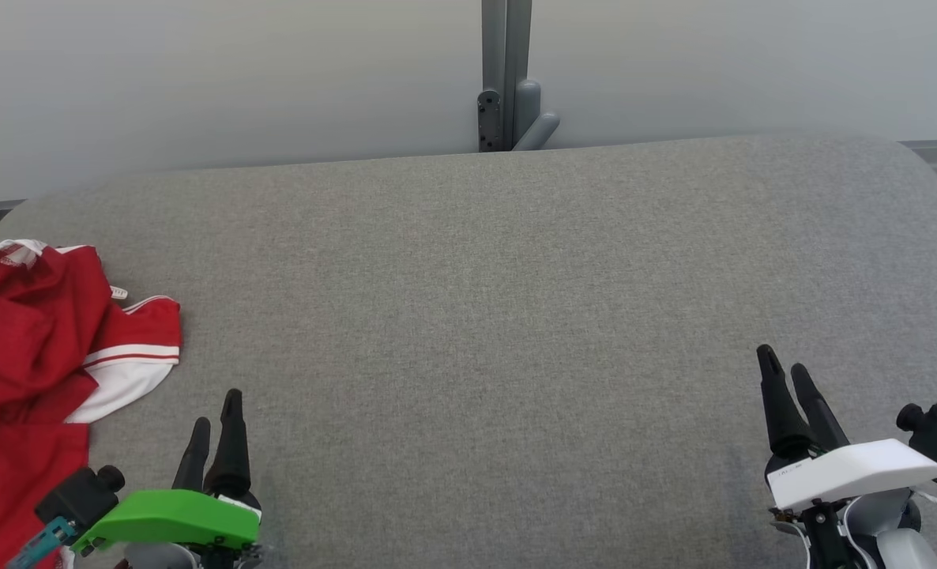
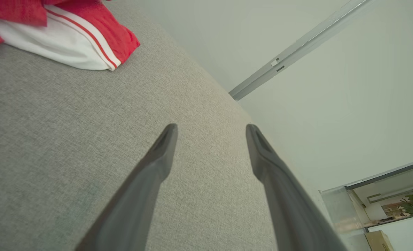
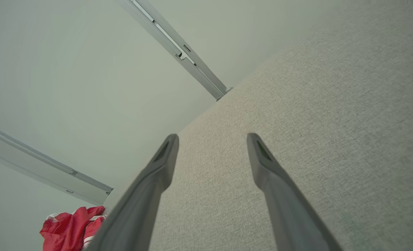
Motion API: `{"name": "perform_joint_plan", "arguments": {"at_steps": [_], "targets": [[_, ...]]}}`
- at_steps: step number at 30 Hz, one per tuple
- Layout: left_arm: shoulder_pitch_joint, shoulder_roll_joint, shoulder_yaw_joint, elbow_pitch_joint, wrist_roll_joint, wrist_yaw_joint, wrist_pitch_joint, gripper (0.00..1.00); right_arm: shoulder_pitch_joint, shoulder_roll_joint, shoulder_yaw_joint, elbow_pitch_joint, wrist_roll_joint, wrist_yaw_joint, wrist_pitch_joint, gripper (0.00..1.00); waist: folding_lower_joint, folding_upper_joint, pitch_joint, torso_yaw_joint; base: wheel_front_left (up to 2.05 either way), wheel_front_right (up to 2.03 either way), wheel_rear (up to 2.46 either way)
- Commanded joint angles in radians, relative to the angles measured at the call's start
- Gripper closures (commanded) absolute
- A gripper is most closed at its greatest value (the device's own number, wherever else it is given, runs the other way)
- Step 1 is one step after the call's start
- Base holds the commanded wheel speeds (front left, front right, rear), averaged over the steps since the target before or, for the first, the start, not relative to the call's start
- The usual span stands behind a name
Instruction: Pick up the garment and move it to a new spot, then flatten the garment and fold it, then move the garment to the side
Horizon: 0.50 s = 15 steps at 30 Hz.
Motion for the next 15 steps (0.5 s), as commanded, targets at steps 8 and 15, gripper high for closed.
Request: {"name": "perform_joint_plan", "arguments": {"at_steps": [8,15], "targets": [[-0.022,0.008,-0.011,0.005,0.147,0.002,-0.034,0.0,-0.001,-0.014,0.014,-0.023,-0.154,0.0,-0.037,0.0,0.0,0.0004,-0.002,0.003,0.0,0.0,0.0],[-0.018,0.01,-0.013,0.004,0.24,0.003,-0.056,0.0,0.003,-0.015,0.016,-0.03,-0.247,0.0,-0.058,0.0,0.0,0.0005,-0.003,0.004,0.0,0.0,0.0]]}}
